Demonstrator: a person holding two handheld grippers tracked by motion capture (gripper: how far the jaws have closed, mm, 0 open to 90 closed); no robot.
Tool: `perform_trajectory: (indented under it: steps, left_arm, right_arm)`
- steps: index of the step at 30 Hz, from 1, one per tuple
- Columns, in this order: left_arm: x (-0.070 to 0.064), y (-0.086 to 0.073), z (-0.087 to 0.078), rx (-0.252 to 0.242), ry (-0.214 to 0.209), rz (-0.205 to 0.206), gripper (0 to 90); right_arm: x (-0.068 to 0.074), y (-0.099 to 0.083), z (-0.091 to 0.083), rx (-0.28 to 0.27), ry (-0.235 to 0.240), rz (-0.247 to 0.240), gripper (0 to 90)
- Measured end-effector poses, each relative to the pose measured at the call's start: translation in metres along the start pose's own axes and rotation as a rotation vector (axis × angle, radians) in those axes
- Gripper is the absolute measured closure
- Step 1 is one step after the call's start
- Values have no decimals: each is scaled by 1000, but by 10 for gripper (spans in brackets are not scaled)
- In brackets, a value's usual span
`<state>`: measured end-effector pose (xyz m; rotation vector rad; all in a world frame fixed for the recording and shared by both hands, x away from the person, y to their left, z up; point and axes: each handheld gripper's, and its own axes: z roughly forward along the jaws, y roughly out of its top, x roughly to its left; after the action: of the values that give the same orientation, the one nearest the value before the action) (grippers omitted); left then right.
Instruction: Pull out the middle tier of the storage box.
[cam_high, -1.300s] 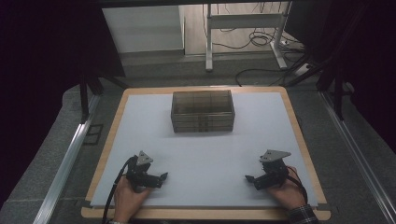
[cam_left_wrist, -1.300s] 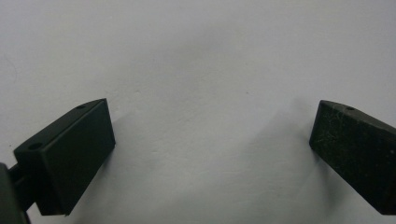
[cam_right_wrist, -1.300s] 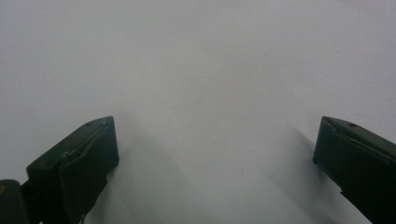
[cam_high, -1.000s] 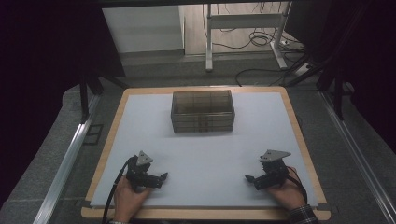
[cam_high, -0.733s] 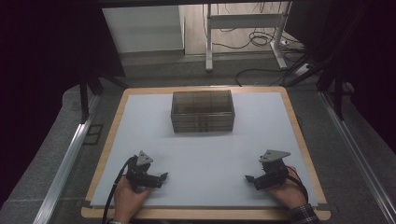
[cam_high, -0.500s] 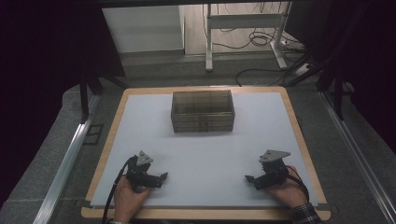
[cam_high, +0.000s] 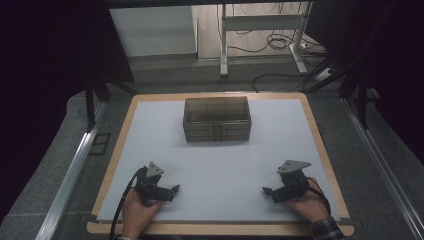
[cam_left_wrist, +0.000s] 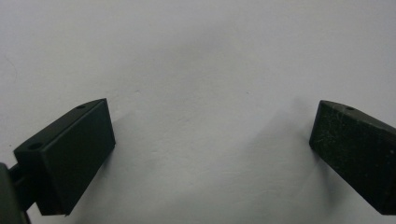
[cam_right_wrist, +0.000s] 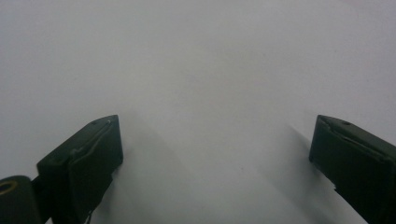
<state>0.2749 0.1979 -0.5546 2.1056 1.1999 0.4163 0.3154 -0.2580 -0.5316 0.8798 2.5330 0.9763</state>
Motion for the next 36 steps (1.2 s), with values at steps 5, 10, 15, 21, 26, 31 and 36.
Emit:
perform_trajectory:
  steps: [5, 10, 15, 21, 26, 31, 36]
  left_arm:
    - [0, 0, 0, 0, 0, 0, 0]
    - [0, 0, 0, 0, 0, 0, 0]
    - [0, 0, 0, 0, 0, 0, 0]
    - [0, 0, 0, 0, 0, 0, 0]
    - [0, 0, 0, 0, 0, 0, 0]
    - [0, 0, 0, 0, 0, 0, 0]
    - [0, 0, 0, 0, 0, 0, 0]
  right_arm:
    - [1, 2, -2, 16, 7, -9, 58]
    - [3, 5, -3, 29, 8, -17, 91]
    - [4, 11, -4, 22, 13, -36, 106]
    - [6, 18, -6, 20, 18, -75, 148]
    - [8, 24, -5, 22, 14, -103, 170]
    - [12, 31, -1, 21, -1, -129, 174]
    - [14, 38, 2, 5, -16, -150, 181]
